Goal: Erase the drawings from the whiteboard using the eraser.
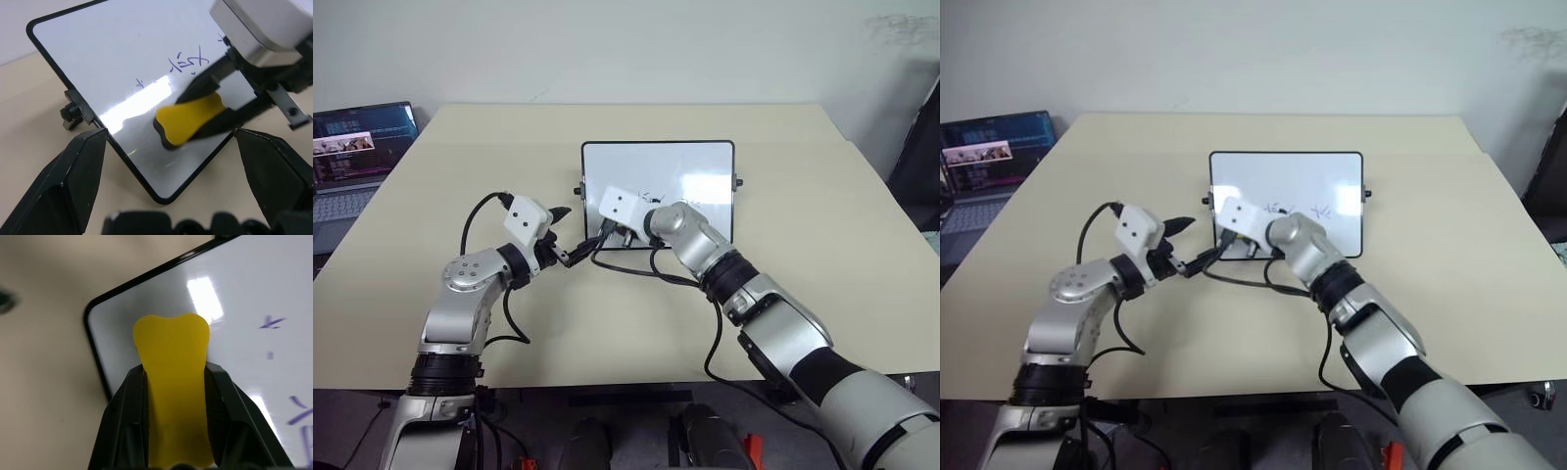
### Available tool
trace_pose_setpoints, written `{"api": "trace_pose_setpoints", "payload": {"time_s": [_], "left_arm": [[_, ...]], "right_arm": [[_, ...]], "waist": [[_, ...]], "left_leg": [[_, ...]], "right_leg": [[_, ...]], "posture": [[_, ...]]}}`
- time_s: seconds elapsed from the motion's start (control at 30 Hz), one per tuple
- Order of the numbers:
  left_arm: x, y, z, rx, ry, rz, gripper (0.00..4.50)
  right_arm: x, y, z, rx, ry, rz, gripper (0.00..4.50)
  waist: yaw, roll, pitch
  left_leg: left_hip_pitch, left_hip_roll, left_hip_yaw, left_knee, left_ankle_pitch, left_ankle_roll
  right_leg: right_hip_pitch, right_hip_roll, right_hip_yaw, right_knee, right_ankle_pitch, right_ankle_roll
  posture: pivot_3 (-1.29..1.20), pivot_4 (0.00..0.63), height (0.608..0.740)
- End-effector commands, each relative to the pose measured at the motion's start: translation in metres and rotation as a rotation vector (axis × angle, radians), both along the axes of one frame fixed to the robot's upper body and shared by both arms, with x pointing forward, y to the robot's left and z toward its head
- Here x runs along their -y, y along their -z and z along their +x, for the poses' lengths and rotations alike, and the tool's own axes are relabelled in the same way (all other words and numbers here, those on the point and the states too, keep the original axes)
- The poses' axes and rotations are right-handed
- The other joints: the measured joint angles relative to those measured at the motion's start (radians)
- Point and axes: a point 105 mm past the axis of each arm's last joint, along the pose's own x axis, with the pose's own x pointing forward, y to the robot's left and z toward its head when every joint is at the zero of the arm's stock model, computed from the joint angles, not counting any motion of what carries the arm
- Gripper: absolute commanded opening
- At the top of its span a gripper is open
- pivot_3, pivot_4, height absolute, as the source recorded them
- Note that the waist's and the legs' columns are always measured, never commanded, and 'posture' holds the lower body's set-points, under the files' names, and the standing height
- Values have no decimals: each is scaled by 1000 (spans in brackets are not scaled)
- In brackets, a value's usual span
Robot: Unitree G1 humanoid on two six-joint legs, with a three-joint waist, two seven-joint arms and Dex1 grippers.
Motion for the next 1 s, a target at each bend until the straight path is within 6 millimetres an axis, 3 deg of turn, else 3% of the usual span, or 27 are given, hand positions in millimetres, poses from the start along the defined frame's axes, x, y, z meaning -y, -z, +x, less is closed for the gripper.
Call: {"api": "trace_pose_setpoints", "payload": {"time_s": [0.03,0.17,0.27,0.5,0.7,0.77,1.0], "left_arm": [[0,-13,-1,49,6,-2,4500],[0,-13,-1,49,6,0,4500],[0,-13,0,49,7,-1,4500],[1,-13,1,48,12,-1,4500],[3,-12,1,43,17,-2,4500],[3,-12,1,42,18,-2,4500],[4,-12,1,45,18,-2,4500]], "right_arm": [[29,-29,24,121,165,34,1123],[36,-52,34,228,219,69,1123],[33,-47,33,211,198,52,1123],[13,6,4,27,-38,-123,1122],[18,25,-11,-56,-123,-224,1122],[20,21,-8,-42,-104,-215,1122],[29,-26,20,129,89,-93,1122]], "waist": [[3,0,1],[1,-1,1],[0,-1,1],[-5,-1,1],[-4,-1,1],[-2,-1,1],[1,-1,2]], "left_leg": [[0,0,0,0,0,0],[-2,0,0,-1,0,0],[-2,0,0,-4,0,0],[0,0,0,-7,0,0],[1,0,0,-8,0,0],[1,0,-1,-8,0,0],[0,0,-2,-8,1,-2]], "right_leg": [[0,0,0,0,0,0],[-2,0,0,-1,0,-2],[-2,0,-1,-1,-1,-5],[-2,0,-1,-1,-2,-5],[-1,0,-1,-1,-2,-4],[-1,-1,-2,-1,-2,-4],[-2,-1,-2,-1,-2,-5]], "posture": [[0,150,740],[0,150,740],[0,150,740],[0,150,740],[0,150,740],[0,150,740],[0,150,740]]}}
